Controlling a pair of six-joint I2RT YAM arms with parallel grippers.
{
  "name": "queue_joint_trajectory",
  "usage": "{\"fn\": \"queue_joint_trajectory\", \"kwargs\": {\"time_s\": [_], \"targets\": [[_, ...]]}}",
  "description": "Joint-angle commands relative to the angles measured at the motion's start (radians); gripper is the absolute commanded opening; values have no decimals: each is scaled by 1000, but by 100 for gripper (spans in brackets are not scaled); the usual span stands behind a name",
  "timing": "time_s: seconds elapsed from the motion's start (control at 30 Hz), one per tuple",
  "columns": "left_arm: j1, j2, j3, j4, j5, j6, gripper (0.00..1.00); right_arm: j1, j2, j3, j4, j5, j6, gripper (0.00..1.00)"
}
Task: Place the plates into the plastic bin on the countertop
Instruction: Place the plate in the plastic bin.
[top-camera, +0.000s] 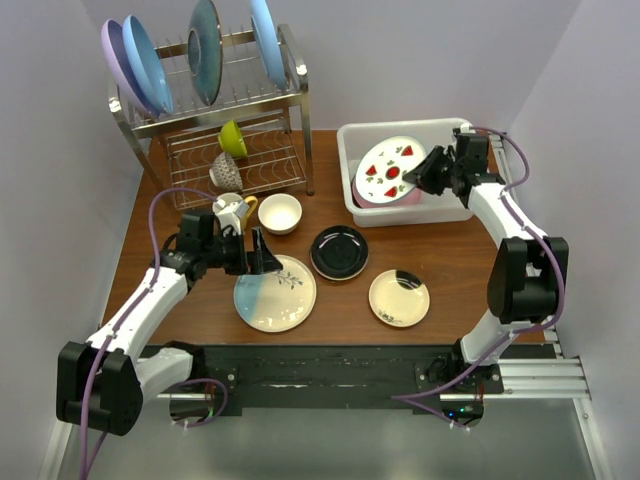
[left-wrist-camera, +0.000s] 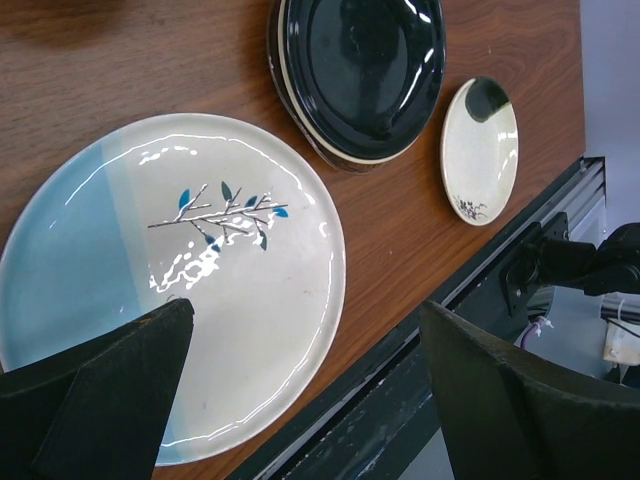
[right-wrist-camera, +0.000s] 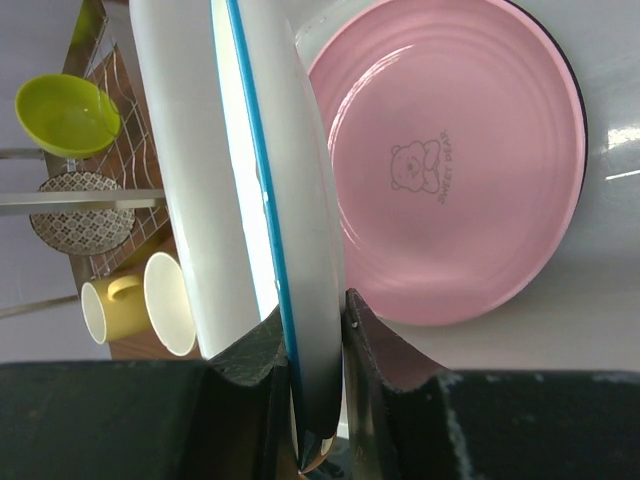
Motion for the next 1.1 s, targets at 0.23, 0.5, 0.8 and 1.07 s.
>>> {"fn": "queue_joint_trajectory", "kwargs": {"time_s": [0.23,0.5,0.8,1.07], "targets": [[8,7,-11,41,48,-10,100,-6,44,42,209,-118,42,0],[7,5,-4,35,35,-15,100,-6,93,45,223,-132,53,0],[8,13,1,26,25,-15,100,-6,168,55,218,-175,70,2],[7,16,1,24,25,-13,100,-7,208,62,152,-192,44,25]]}}
